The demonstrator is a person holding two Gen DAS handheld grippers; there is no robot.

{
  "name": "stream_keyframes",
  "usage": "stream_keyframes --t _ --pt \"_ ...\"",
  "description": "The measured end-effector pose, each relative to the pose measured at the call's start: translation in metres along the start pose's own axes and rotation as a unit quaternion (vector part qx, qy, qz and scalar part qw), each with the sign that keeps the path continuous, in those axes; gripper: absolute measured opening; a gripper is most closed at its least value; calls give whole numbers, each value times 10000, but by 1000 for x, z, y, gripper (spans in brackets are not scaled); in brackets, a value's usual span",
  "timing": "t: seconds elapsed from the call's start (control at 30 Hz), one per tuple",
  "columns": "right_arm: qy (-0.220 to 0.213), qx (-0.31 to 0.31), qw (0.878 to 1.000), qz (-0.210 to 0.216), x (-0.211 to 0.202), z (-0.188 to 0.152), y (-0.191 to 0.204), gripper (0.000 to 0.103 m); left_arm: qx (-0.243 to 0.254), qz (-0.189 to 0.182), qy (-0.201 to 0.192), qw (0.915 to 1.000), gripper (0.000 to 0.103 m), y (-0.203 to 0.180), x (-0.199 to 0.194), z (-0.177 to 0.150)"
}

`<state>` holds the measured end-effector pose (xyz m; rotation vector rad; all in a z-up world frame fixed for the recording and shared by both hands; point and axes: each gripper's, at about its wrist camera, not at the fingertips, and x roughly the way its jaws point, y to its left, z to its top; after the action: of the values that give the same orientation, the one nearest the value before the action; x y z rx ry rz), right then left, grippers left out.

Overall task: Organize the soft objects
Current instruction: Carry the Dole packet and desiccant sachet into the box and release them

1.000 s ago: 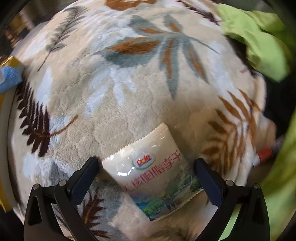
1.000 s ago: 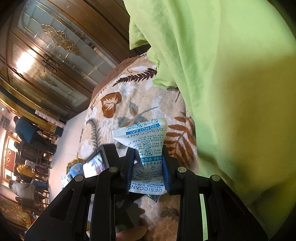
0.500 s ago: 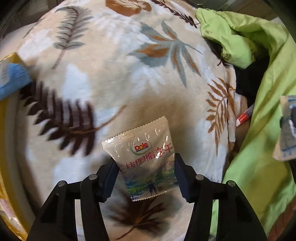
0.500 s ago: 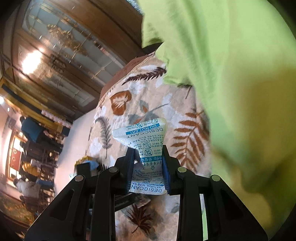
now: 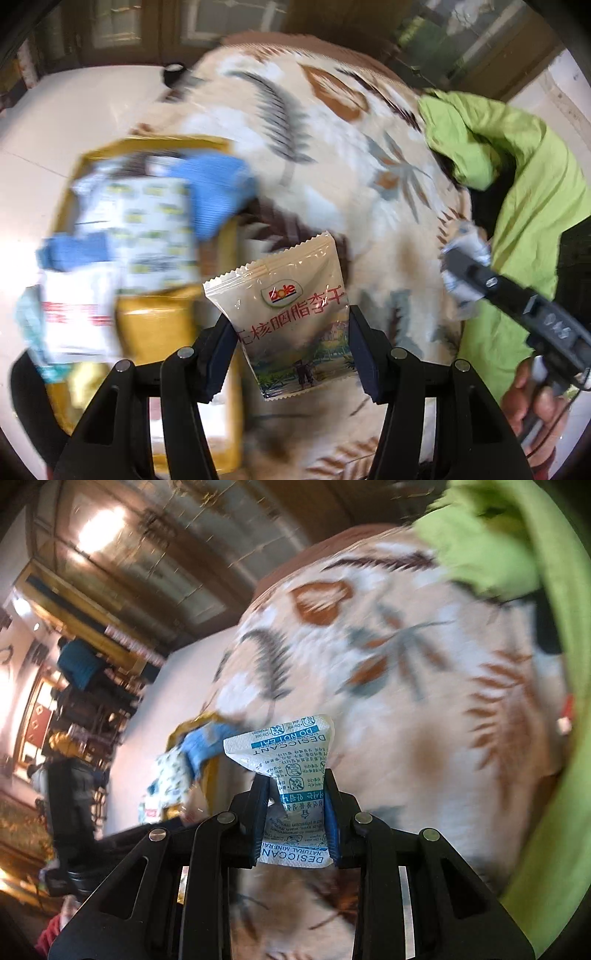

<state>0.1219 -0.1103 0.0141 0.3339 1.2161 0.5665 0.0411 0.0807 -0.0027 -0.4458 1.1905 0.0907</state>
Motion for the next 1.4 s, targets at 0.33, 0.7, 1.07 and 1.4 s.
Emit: stream_keyframes --t 0.33,0.7,1.07,1.4 --pt "611 -832 9938 417 76 -17 111 26 -322 486 -383 9976 58 93 -54 -18" --pt "913 -1661 9819 35 152 -14 198 26 -257 436 -186 9985 58 110 -33 -56" --pt "1011 -2021 9731 -446 200 -16 213 27 -428 353 -215 9982 58 123 -15 -64" --pt "836 -1855 9791 -77 179 -20 212 50 -530 499 -248 9970 62 121 -21 -74"
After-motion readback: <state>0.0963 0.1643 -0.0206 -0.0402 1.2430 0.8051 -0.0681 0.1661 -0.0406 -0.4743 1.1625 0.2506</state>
